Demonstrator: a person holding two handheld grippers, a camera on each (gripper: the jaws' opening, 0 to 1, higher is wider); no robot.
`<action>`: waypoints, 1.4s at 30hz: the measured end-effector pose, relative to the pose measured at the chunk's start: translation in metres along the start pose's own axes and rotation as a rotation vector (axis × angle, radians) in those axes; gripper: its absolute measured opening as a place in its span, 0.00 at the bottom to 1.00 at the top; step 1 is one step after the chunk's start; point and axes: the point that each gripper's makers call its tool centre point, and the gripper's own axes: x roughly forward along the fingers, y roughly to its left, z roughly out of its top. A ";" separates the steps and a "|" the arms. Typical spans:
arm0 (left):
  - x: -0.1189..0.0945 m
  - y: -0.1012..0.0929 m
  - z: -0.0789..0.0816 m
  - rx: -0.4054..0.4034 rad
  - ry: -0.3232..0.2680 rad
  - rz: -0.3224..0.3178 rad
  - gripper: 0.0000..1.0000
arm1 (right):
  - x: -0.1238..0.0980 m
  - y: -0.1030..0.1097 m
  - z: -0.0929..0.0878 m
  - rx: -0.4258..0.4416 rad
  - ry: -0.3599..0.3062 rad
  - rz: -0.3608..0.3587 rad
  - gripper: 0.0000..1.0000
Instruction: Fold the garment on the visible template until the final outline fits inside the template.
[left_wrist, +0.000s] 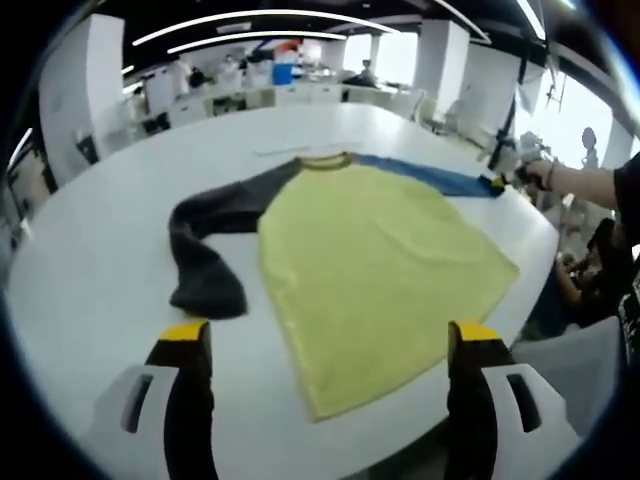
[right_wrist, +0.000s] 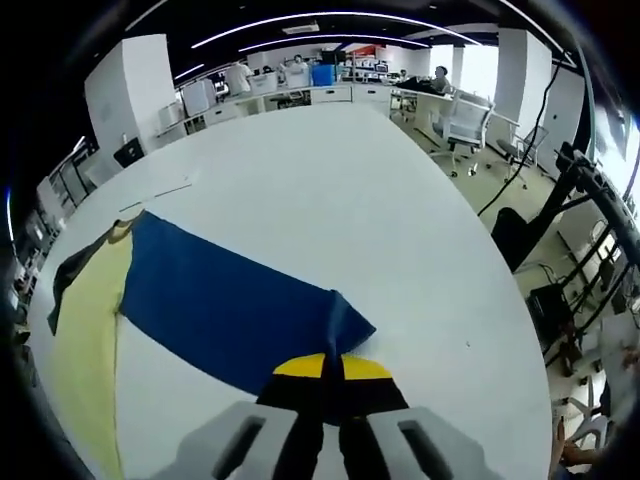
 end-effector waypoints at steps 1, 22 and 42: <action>0.000 0.000 0.000 0.000 0.001 -0.002 0.94 | -0.001 0.003 0.002 -0.003 -0.003 0.004 0.00; -0.004 -0.010 0.001 0.020 -0.011 -0.040 0.94 | -0.006 0.070 0.051 -0.169 -0.062 0.093 0.00; 0.000 -0.027 -0.003 0.057 0.005 -0.094 0.95 | -0.020 0.148 0.086 -0.308 -0.111 0.202 0.00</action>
